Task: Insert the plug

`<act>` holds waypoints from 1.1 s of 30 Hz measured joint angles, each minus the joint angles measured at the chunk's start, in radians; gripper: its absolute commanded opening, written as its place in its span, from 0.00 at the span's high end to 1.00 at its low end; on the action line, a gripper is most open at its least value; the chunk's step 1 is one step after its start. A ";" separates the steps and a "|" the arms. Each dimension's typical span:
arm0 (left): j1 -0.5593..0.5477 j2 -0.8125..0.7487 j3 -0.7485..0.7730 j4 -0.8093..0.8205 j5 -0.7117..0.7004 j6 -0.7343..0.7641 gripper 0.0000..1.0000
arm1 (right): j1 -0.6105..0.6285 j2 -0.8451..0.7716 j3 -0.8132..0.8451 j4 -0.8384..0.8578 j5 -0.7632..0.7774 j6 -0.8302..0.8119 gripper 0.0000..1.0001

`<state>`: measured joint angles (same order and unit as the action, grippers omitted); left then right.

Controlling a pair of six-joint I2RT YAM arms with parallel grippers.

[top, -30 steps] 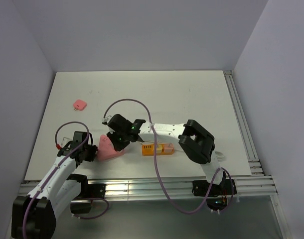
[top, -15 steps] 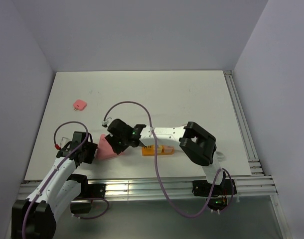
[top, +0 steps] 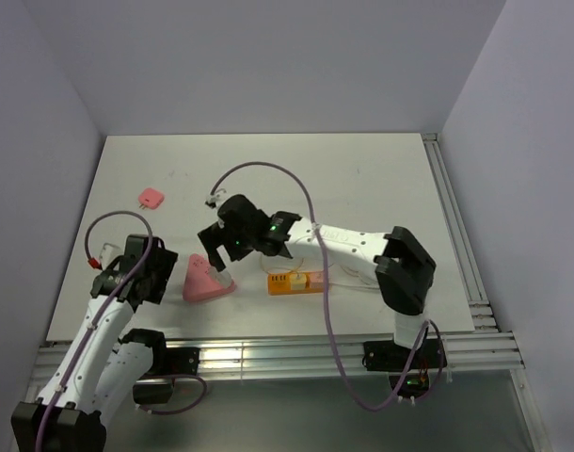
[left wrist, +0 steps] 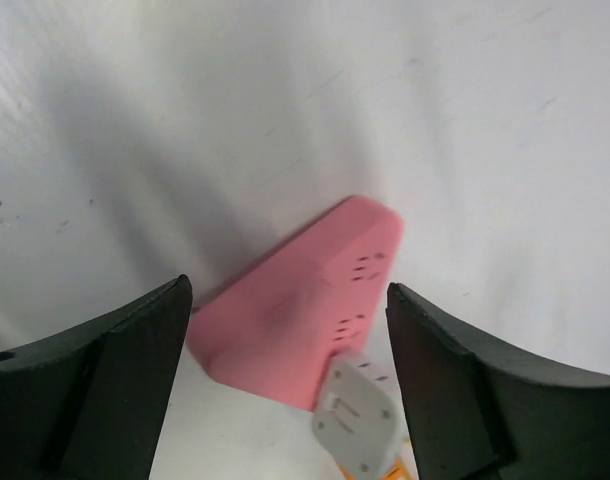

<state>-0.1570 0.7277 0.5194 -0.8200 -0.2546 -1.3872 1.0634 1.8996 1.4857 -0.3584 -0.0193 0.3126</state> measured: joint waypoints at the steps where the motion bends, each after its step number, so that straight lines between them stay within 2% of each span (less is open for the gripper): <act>1: 0.000 0.012 0.033 -0.006 -0.015 0.013 0.15 | -0.011 -0.031 -0.001 -0.006 0.000 0.005 0.00; 6: 0.000 0.167 0.267 -0.004 -0.133 0.155 0.01 | -0.094 -0.229 -0.056 -0.005 -0.007 0.024 0.00; 13: 0.008 0.476 0.499 0.151 -0.265 0.522 0.01 | -0.170 -0.428 -0.209 0.002 -0.015 0.032 0.00; 16: 0.039 0.608 0.581 0.187 -0.288 0.612 0.01 | -0.169 -0.467 -0.293 0.003 -0.032 0.031 0.00; 26: 0.227 1.144 1.028 0.161 -0.272 0.641 0.01 | -0.199 -0.542 -0.438 0.017 -0.079 0.026 0.01; 33: 0.274 1.313 1.067 0.193 -0.186 0.637 0.01 | -0.238 -0.578 -0.501 0.045 -0.103 0.010 0.01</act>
<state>0.1169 2.0411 1.5864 -0.6273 -0.4408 -0.7502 0.8257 1.3220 0.9844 -0.3134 -0.1219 0.3222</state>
